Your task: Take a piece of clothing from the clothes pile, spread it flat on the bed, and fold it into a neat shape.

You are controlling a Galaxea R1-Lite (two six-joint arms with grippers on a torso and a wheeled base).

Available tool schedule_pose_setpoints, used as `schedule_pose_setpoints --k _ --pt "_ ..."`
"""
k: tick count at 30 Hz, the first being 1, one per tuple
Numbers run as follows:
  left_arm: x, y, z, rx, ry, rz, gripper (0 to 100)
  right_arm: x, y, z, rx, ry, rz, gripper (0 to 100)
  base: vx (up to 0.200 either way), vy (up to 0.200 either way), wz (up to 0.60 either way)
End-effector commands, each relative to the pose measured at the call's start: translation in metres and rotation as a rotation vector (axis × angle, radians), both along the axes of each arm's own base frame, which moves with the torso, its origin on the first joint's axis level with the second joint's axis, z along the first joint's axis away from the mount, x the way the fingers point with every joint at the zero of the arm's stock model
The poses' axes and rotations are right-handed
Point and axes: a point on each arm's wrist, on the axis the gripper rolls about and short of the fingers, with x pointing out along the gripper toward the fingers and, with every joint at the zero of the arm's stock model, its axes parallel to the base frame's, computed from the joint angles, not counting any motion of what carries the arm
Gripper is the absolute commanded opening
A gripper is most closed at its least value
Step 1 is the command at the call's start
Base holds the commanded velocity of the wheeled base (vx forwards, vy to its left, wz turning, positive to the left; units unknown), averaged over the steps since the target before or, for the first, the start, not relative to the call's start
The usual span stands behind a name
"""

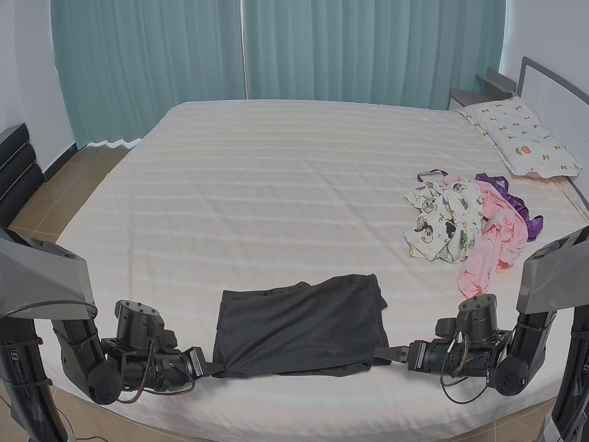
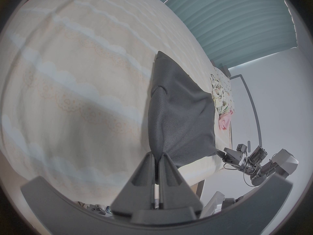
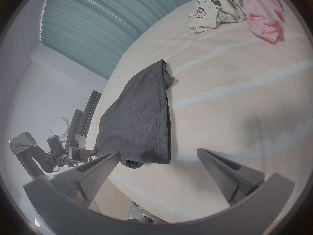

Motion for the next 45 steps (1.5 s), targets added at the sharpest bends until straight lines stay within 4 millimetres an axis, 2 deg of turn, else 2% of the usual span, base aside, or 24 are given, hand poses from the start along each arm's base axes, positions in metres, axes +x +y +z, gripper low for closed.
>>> schedule_pose_setpoints --k 1,3,4,9,11,15,19,20,21,25,29,39,40,45 --pt "-0.001 0.0 0.001 -0.001 -0.003 0.0 0 0.0 0.0 0.0 0.0 0.0 0.001 100 0.0 0.0 0.0" --pt "-0.001 0.0 0.001 -0.001 -0.002 0.0 0 0.0 0.0 0.0 0.0 0.0 0.001 100 0.0 0.0 0.0" --pt "-0.002 0.0 0.001 -0.001 -0.002 0.0 100 0.0 0.0 0.0 0.0 0.0 0.001 100 0.0 0.0 0.0" --pt "0.0 0.002 0.007 -0.009 -0.027 0.011 100 0.0 0.0 0.001 0.001 -0.001 -0.001 100 0.0 0.0 0.0" --pt "0.007 0.005 0.014 -0.023 -0.063 0.034 100 0.0 -0.001 0.001 0.003 0.0 -0.006 100 0.0 0.0 0.0" --pt "0.042 0.014 0.025 -0.034 -0.152 0.139 100 0.0 -0.001 0.002 0.015 0.005 -0.016 100 0.0 0.0 0.0" --pt "0.076 0.011 0.021 0.002 -0.191 0.201 100 0.0 -0.001 0.002 0.014 0.006 -0.016 100 0.0 0.0 0.0" --pt "0.076 0.011 0.021 0.002 -0.191 0.201 100 0.0 -0.001 0.002 0.014 0.006 -0.016 100 0.0 0.0 0.0" --pt "0.087 0.009 0.02 0.005 -0.197 0.205 100 0.0 0.0 0.001 0.014 0.008 -0.015 100 0.0 0.0 0.0" --pt "0.106 0.003 0.02 0.016 -0.172 0.201 100 0.0 0.0 0.001 0.014 0.008 -0.015 100 0.0 0.0 0.0" --pt "0.116 0.0 0.017 0.02 -0.162 0.196 100 0.0 0.0 0.001 0.014 0.008 -0.015 100 0.0 0.0 0.0" --pt "0.121 -0.014 0.006 0.024 -0.154 0.158 100 0.0 0.0 0.0 0.013 0.011 -0.012 100 0.0 0.0 0.0" --pt "0.121 -0.015 0.004 0.026 -0.151 0.156 0 0.0 0.0 0.0 0.013 0.012 -0.012 100 0.0 0.0 0.0" --pt "0.126 -0.015 0.005 0.022 -0.162 0.166 0 0.0 0.002 -0.001 0.014 0.012 -0.008 100 0.0 0.0 0.0"
